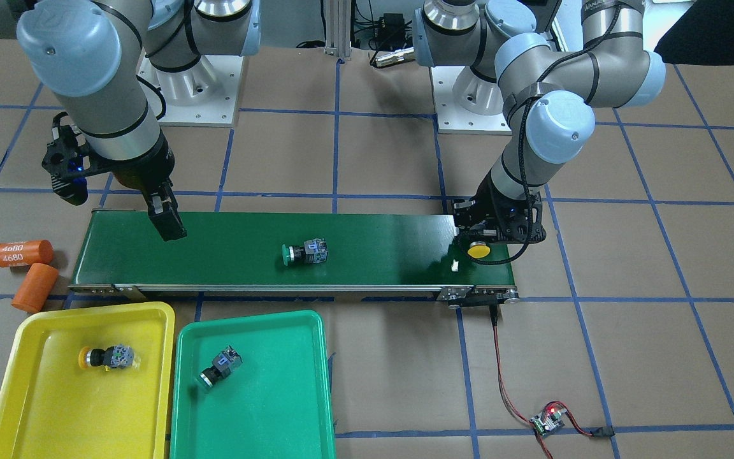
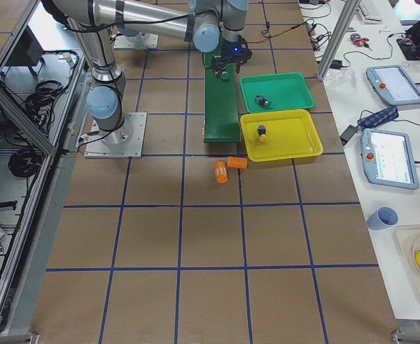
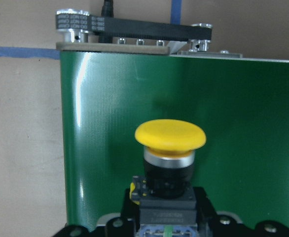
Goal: Sort buttons by color to trays
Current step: 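Lower the yellow-capped button onto the belt while the right gripper descends to the green button, then grasp the green-capped button on the belt with the right gripper while the left withdraws, then lower the green-capped button into the green tray and open the right gripper, then raise the right gripper and move it toward the yellow-capped button on the belt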
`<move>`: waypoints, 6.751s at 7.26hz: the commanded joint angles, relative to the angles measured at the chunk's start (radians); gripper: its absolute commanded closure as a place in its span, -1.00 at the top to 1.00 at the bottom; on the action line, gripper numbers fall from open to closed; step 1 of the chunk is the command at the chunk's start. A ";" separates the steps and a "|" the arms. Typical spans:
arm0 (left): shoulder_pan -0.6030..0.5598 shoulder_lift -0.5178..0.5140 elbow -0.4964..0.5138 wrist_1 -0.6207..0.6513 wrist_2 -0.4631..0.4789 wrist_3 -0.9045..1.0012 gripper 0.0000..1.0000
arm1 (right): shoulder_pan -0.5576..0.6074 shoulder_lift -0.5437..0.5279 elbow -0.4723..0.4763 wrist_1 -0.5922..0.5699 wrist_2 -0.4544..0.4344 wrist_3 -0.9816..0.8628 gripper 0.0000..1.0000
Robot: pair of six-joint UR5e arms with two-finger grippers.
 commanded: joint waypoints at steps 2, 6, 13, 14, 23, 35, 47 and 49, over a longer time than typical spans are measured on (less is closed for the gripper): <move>0.000 -0.043 0.005 0.049 -0.002 0.002 -1.00 | 0.003 -0.009 0.040 -0.033 0.033 -0.005 1.00; -0.010 -0.081 0.008 0.092 -0.007 -0.006 0.99 | 0.004 -0.019 0.106 -0.123 0.059 -0.020 1.00; -0.040 0.136 0.429 -0.530 0.018 -0.004 1.00 | 0.029 0.088 0.112 -0.132 0.067 -0.016 1.00; -0.029 0.139 0.489 -0.567 0.028 -0.004 1.00 | 0.044 0.113 0.112 -0.136 0.067 -0.014 1.00; -0.040 0.175 0.502 -0.597 0.029 -0.017 1.00 | 0.082 0.199 0.111 -0.206 0.059 -0.008 -0.92; -0.017 0.127 0.540 -0.587 0.038 0.002 1.00 | 0.075 0.475 -0.231 -0.470 0.075 -0.020 1.00; -0.018 0.126 0.542 -0.574 0.042 0.002 1.00 | 0.064 0.106 -0.176 0.027 0.027 -1.228 1.00; -0.018 0.126 0.544 -0.574 0.042 0.002 1.00 | 0.064 0.110 -0.173 0.016 0.027 -1.229 1.00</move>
